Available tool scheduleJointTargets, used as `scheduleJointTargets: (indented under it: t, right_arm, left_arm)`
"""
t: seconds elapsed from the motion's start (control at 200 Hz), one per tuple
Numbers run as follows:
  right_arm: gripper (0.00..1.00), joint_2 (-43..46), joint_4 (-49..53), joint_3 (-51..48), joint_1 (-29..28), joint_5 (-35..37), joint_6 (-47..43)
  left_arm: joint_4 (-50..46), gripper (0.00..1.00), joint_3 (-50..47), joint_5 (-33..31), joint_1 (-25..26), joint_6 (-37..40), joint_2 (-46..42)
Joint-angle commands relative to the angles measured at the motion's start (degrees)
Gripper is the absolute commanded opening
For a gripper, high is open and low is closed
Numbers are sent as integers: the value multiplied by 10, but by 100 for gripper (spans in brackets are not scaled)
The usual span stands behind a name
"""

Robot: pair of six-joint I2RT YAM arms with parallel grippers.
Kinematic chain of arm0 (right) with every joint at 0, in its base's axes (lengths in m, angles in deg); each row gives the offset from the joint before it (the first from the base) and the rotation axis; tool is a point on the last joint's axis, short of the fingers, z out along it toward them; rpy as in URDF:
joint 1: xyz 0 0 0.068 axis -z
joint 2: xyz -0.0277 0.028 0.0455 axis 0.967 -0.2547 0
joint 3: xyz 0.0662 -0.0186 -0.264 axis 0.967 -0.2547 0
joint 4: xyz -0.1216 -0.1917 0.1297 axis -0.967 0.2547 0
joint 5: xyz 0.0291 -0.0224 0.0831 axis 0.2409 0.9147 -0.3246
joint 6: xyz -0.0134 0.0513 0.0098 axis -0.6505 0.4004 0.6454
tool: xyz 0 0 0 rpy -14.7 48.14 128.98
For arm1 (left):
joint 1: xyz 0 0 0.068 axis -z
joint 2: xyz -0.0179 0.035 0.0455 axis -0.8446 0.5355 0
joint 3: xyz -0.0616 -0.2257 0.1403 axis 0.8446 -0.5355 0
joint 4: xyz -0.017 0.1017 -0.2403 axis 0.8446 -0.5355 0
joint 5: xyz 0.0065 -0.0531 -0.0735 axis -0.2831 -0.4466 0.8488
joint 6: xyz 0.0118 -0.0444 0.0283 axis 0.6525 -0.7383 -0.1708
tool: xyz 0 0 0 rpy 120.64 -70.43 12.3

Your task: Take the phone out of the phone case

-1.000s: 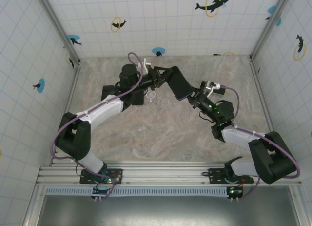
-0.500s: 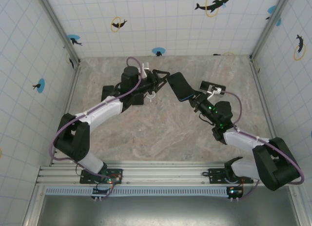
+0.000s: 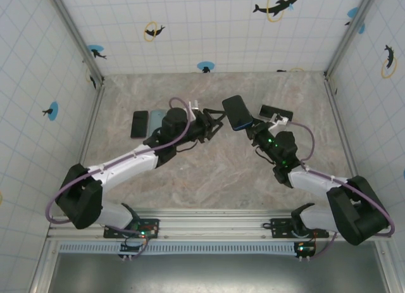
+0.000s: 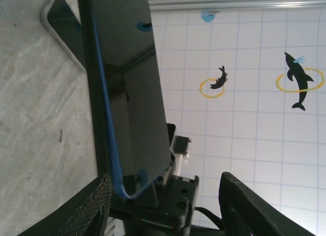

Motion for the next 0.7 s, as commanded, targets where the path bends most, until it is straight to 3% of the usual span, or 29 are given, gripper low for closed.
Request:
scheduleJointTargets:
  t: [0.0,0.105,0.696]
  right_arm:
    - [6,-4,-44,11,-14,50,-9]
    - [6,-6,-46,13,-25,68,-11]
    - [6,-8,-48,12,-35,117,-41]
  left_arm:
    - [64,57,-8,-73,28,-76,-3]
    - [120,56,-20,-92,47,-124,14]
    - [73,49,-32,-142,95,-188,22]
